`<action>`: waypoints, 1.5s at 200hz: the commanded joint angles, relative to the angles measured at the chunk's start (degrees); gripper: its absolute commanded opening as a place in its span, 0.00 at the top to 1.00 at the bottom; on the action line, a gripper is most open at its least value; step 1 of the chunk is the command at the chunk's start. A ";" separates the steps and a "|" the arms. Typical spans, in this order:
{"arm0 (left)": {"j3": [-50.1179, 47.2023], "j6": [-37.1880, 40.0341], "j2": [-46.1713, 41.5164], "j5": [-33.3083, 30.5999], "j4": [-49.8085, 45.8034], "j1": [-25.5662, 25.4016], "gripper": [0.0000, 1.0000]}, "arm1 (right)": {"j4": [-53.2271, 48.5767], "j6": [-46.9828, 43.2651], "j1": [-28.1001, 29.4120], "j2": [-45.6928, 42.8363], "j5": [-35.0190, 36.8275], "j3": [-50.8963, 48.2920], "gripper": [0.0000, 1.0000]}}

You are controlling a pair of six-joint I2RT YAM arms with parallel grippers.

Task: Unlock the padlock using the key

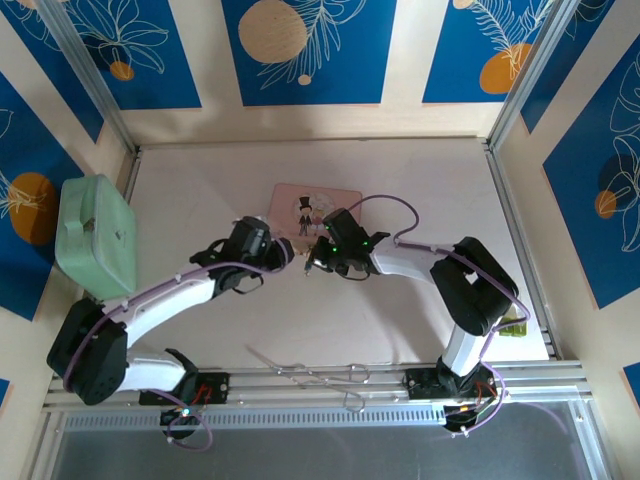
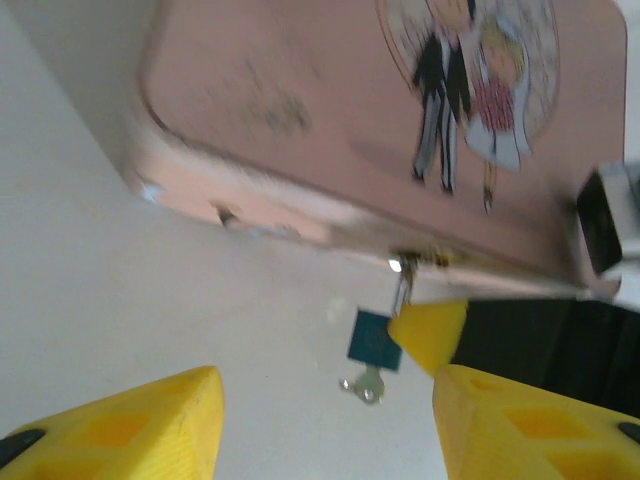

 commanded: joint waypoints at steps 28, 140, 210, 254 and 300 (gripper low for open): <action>4.76 7.39 1.97 -1.43 -4.53 5.73 0.38 | -26.31 -0.06 1.50 5.11 -1.37 -3.00 1.00; 8.33 9.22 6.77 -0.03 -5.09 8.28 0.37 | -35.74 -8.20 4.19 3.31 10.11 1.65 1.00; 5.66 8.38 9.14 2.92 -2.12 8.28 0.39 | -35.57 -9.71 8.14 2.47 13.60 5.95 0.84; 7.12 9.64 10.52 2.70 -2.29 8.37 0.39 | -35.30 -10.41 9.12 -2.92 16.04 8.24 0.65; 11.29 11.43 13.95 3.11 -2.18 9.07 0.43 | -31.28 -12.90 9.34 -14.01 18.92 3.96 0.60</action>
